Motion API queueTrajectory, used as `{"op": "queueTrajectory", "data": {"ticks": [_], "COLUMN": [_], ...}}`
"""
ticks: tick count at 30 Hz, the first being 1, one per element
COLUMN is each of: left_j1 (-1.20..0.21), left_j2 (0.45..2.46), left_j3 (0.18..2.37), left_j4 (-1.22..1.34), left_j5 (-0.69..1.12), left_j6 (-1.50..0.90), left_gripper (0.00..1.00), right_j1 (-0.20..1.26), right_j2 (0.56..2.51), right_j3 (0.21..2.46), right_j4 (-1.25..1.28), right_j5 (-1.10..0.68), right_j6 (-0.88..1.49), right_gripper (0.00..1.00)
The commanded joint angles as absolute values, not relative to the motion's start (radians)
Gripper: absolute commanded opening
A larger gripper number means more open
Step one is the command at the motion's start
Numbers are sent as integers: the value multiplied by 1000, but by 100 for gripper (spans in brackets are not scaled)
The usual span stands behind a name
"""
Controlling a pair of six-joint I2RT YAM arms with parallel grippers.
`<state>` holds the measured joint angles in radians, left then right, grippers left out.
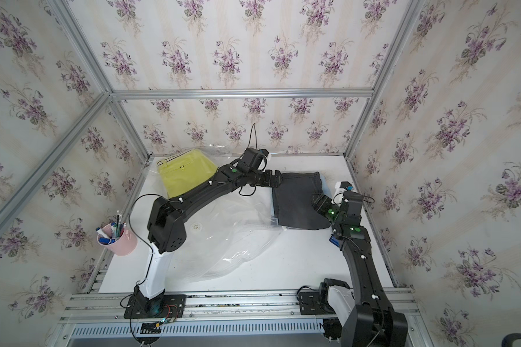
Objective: Take the trousers out of the vacuum bag
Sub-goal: Place the trousers at the center of the board, then open the vacuum bag at the center of the board.
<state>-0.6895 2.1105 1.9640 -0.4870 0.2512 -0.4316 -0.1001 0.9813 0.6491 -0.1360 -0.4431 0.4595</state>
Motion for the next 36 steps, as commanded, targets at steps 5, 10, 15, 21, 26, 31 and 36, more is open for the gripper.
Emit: {"op": "queueTrajectory", "data": {"ticks": [5,10,15,21,26,31,36], "left_j1": [-703,-769,-959,-1141,-1172,-1157,-1098], "left_j2": [1757,1512,1329,1288,1338,1436,1457], "left_j3": [1623,1357,1196,1137,1122,1144,1158], "left_j4": [-592,-663,-792,-970,-991,-939,-871], "left_j5": [152,26,-193,-407,-473,-463,-400], "left_j6": [-299,-277,-320,-471,-517,-506,-475], "left_gripper": [100,100,100,100,100,94,66], "right_j1": [107,156,156,157,174,235,324], "right_j2": [1030,1109,1192,1051,899,748,588], "right_j3": [628,568,560,570,537,483,421], "right_j4": [-126,-79,-40,-21,-68,-140,-145], "right_j5": [-438,-439,-388,-468,-614,-666,-678], "right_j6": [440,475,480,495,524,558,664], "right_gripper": [68,62,60,62,64,64,64]}}
